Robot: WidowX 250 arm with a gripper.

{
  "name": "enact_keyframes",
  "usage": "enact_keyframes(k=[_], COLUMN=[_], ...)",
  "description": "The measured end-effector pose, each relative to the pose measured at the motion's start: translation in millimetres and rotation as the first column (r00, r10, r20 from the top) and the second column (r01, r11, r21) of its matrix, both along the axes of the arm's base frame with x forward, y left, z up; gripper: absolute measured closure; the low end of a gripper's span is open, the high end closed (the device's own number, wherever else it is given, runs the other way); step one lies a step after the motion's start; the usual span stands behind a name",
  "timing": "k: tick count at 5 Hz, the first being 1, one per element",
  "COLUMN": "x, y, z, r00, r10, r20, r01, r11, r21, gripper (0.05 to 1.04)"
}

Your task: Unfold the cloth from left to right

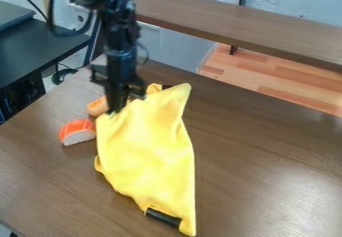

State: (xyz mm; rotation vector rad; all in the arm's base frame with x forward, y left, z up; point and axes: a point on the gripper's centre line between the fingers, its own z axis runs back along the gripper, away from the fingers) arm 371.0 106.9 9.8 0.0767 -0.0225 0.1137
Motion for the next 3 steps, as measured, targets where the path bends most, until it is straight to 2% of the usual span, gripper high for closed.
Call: enact_keyframes(k=[1, 2, 3], x=[4, 6, 11], y=[-35, -71, -101], z=[8.8, 2.7, -4.7], r00=[0.997, 0.977, 0.962], r10=[0.028, 0.102, 0.136], r20=[-0.068, -0.187, -0.237], r01=[-0.028, -0.104, -0.128], r11=[1.0, 0.995, 0.991], r21=[0.0, -0.001, 0.049], gripper=[1.033, 1.033, 1.033])
